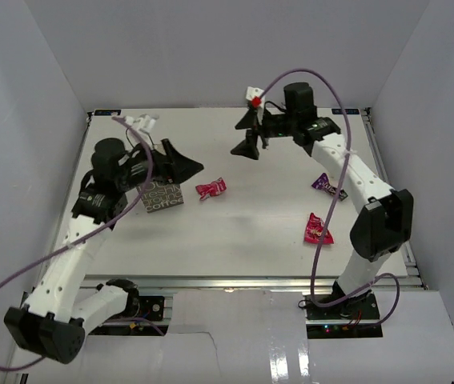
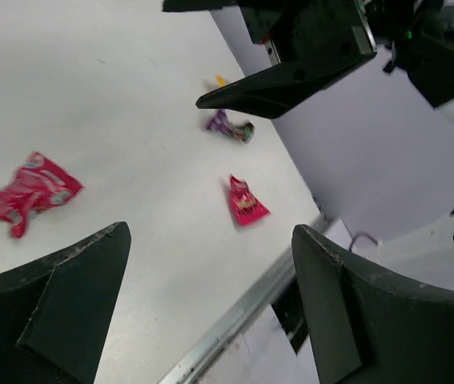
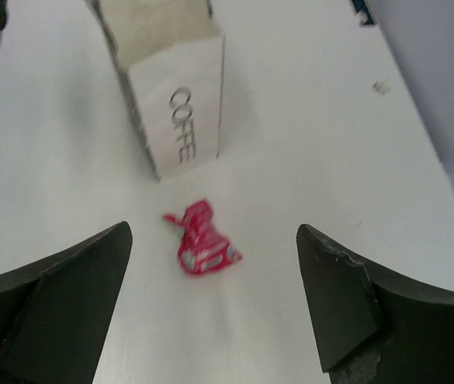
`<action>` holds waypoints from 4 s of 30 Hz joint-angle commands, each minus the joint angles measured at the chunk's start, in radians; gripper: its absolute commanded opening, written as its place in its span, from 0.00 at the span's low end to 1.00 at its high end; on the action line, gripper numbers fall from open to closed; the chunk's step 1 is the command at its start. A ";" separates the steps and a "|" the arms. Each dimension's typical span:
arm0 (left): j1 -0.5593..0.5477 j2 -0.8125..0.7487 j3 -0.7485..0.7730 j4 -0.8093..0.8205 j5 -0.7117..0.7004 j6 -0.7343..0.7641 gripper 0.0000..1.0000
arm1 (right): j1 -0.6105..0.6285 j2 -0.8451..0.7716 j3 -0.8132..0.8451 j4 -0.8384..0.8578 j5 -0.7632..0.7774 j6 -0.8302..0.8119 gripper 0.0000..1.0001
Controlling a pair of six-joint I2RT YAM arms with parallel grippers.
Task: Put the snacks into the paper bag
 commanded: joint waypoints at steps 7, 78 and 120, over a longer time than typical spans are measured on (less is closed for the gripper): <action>-0.455 0.446 0.354 -0.219 -0.397 0.272 0.92 | -0.263 -0.331 -0.469 -0.464 -0.273 -0.503 0.91; -0.369 0.545 0.379 -0.005 -0.570 0.534 0.22 | -0.491 -0.472 -0.812 -0.444 -0.212 -0.516 0.89; -0.005 0.224 0.083 0.164 -0.483 0.471 0.73 | -0.491 -0.458 -0.781 -0.447 -0.215 -0.499 0.89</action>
